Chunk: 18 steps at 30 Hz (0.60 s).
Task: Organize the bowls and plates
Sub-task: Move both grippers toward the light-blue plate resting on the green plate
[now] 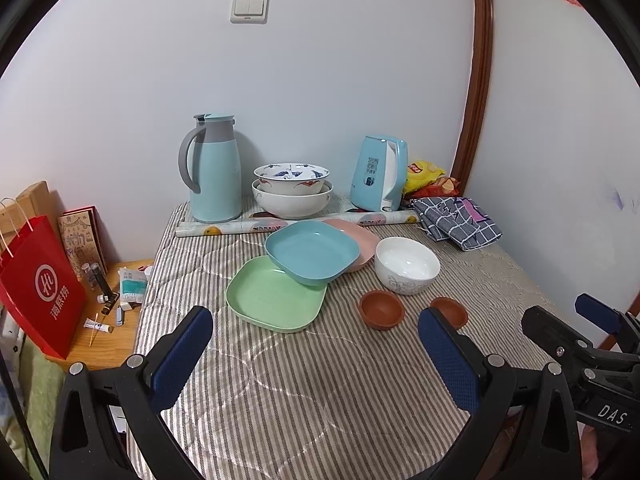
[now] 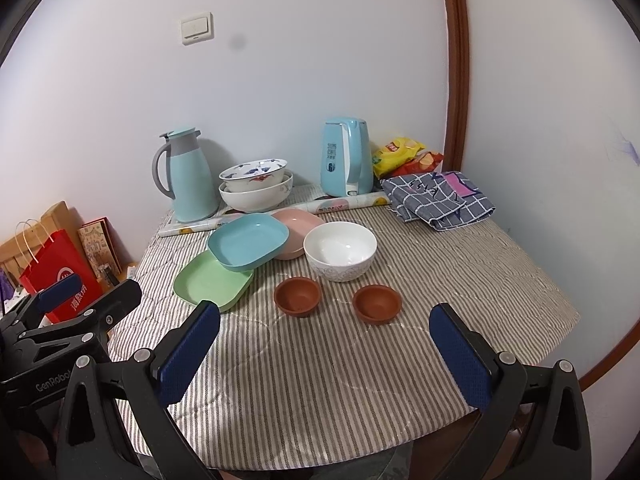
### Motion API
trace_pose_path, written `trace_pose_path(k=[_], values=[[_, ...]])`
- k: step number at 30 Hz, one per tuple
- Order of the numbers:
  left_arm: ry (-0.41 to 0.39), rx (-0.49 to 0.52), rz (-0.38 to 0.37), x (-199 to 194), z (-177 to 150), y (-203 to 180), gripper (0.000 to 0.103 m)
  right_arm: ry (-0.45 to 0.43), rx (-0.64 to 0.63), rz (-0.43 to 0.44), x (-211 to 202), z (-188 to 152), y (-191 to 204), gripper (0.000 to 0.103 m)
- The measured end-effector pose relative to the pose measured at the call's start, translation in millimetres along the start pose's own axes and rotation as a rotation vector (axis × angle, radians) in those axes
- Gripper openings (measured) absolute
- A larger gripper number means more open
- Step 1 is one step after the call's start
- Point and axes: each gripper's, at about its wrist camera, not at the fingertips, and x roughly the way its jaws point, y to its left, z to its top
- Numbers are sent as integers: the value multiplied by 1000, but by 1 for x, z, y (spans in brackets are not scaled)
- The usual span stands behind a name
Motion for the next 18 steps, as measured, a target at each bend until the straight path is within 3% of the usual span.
trace_pose_path(k=[18], values=[[108, -61, 47, 58, 12, 30, 103, 59, 36, 57, 52, 18, -3, 103]])
